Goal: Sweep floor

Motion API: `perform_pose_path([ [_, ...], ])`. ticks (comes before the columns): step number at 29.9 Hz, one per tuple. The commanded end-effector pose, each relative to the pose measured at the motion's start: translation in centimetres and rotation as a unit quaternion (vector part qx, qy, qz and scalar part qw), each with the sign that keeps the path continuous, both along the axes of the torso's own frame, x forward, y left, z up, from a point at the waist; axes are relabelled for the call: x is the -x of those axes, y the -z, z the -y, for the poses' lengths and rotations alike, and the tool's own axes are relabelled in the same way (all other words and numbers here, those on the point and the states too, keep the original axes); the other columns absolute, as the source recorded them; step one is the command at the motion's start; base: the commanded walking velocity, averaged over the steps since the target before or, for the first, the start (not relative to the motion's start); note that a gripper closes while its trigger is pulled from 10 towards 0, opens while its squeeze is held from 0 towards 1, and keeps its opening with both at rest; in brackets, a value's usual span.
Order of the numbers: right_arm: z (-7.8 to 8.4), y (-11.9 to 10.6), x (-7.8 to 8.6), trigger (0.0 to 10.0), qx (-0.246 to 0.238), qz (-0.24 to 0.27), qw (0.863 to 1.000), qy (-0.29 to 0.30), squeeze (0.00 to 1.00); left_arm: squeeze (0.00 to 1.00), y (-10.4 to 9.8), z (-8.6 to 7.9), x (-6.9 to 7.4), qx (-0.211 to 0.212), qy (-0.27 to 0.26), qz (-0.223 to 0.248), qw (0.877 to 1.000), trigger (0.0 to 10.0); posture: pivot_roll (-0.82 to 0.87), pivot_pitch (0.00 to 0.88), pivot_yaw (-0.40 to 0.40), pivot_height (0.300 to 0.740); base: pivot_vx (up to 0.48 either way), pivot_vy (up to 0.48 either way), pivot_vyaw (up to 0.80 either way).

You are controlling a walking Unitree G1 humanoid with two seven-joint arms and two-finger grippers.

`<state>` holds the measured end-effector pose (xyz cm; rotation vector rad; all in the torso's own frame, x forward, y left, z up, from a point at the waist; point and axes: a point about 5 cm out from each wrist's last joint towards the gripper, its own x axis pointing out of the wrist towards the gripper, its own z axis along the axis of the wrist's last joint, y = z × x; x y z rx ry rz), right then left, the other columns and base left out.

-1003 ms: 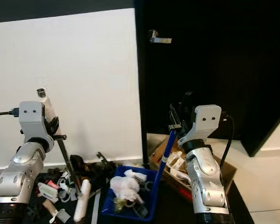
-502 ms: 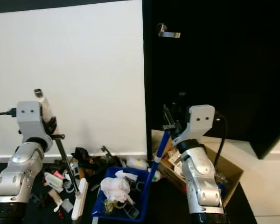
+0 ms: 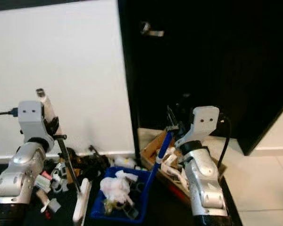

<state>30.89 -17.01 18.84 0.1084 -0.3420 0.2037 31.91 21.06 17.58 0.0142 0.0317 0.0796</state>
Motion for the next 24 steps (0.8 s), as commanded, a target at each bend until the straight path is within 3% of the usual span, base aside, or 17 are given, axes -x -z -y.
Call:
perform_pose_path([
  [1, -0.5, -0.8, 0.1, 10.0, -0.008, 0.02, 1.0, -0.01, 0.0, 0.0, -0.2, -0.4, 0.2, -0.002, -0.01, 0.007, 1.0, 10.0, 0.0, 0.082, 0.093, 0.74, 0.0, -0.24, 0.0],
  [14, -0.4, -0.7, 0.2, 10.0, -0.008, 0.019, 1.0, -0.006, 0.0, 0.0, -0.1, -0.5, 0.2, 0.001, -0.013, 0.005, 1.0, 10.0, 0.0, 0.088, 0.092, 0.74, 0.0, -0.018, 0.0],
  [21, 0.8, -1.6, -0.2, 10.0, 0.018, 0.04, 0.998, 0.037, 0.0, 0.0, -0.1, -0.5, 0.3, 0.006, -0.016, 0.005, 1.0, 10.0, 0.0, 0.094, 0.093, 0.74, 0.0, 0.0, 0.0],
  [24, 2.2, -2.8, -0.7, 10.0, 0.037, 0.063, 0.995, 0.069, 0.0, 0.0, 0.0, -0.5, 0.3, 0.005, -0.014, 0.003, 1.0, 10.0, 0.0, 0.094, 0.093, 0.74, 0.0, 0.0, 0.0],
])
